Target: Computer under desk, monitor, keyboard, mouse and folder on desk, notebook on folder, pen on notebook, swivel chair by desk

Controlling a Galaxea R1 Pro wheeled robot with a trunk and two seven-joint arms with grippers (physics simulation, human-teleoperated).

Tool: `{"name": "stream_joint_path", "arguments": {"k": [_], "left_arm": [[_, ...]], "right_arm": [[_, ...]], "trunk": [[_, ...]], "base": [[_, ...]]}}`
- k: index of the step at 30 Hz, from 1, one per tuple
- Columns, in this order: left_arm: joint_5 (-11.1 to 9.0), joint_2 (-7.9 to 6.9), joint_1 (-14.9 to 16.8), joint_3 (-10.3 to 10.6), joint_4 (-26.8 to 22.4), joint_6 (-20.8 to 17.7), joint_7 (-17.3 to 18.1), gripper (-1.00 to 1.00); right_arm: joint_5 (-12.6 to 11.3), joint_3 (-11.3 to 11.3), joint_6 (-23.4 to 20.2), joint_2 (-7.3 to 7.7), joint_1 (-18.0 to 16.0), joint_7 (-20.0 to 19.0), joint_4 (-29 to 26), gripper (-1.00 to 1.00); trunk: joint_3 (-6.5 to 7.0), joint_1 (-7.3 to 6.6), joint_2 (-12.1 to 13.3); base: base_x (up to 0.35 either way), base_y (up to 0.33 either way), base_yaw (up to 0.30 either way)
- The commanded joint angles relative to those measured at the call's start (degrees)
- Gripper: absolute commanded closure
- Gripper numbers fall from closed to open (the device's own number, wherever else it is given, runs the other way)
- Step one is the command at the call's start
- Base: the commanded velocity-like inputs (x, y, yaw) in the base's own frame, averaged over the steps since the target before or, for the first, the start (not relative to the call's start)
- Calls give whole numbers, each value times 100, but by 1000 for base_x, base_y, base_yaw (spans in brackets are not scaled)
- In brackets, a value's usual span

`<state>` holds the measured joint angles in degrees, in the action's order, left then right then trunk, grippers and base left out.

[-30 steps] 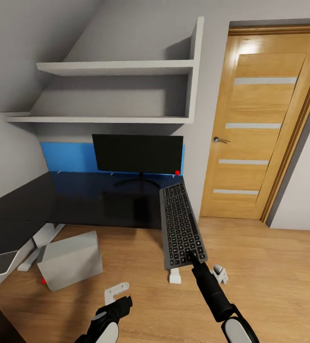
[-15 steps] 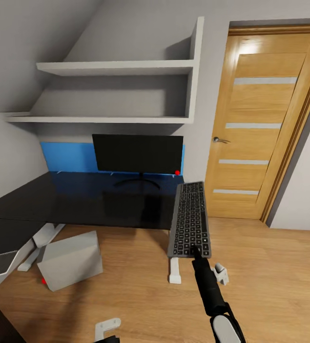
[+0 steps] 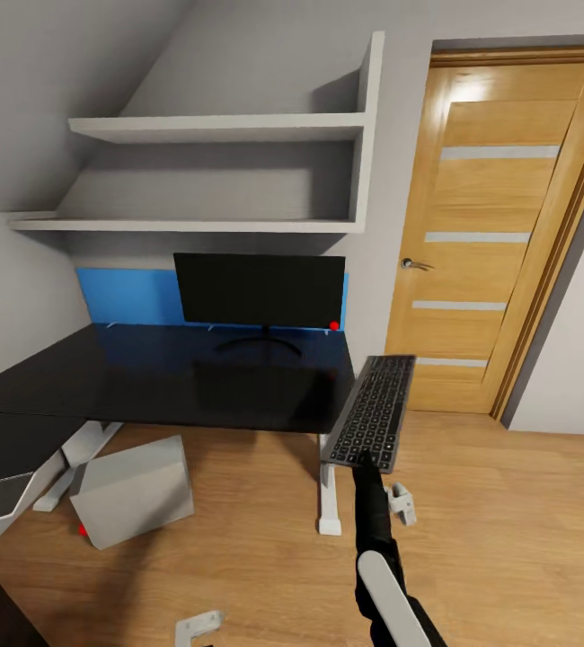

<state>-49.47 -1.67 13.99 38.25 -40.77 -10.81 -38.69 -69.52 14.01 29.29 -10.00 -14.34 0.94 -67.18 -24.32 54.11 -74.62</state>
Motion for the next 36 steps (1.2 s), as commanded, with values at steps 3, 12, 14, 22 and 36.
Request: {"name": "stream_joint_path", "arguments": {"k": [3, 12, 14, 22, 36], "left_arm": [[-18, 5, 7, 43, 53, -21, -35, -100], [-14, 23, 7, 80, 242, 431, -36, -100], [-12, 25, 7, 96, 278, 486, -34, -100], [-10, 76, 7, 121, 333, 553, -33, -100], [-10, 97, 7, 122, 350, 547, -33, -100]], "right_arm": [[-19, 77, 290, 0, -21, -91, 36, 100], [-53, 83, 336, 65, -25, -149, 70, 100], [-57, 83, 343, 59, -25, -152, 79, 100], [-69, 84, 367, 51, -25, -153, 82, 100], [-51, 84, 378, 51, -25, -150, 90, 100]], "trunk": [[-7, 0, -4], [-7, 0, -4], [-7, 0, -4], [-7, 0, -4], [16, 0, -4]], "base": [[0, 0, 0], [0, 0, 0], [51, 0, 0], [266, 44, 0], [287, 103, -153]]}}
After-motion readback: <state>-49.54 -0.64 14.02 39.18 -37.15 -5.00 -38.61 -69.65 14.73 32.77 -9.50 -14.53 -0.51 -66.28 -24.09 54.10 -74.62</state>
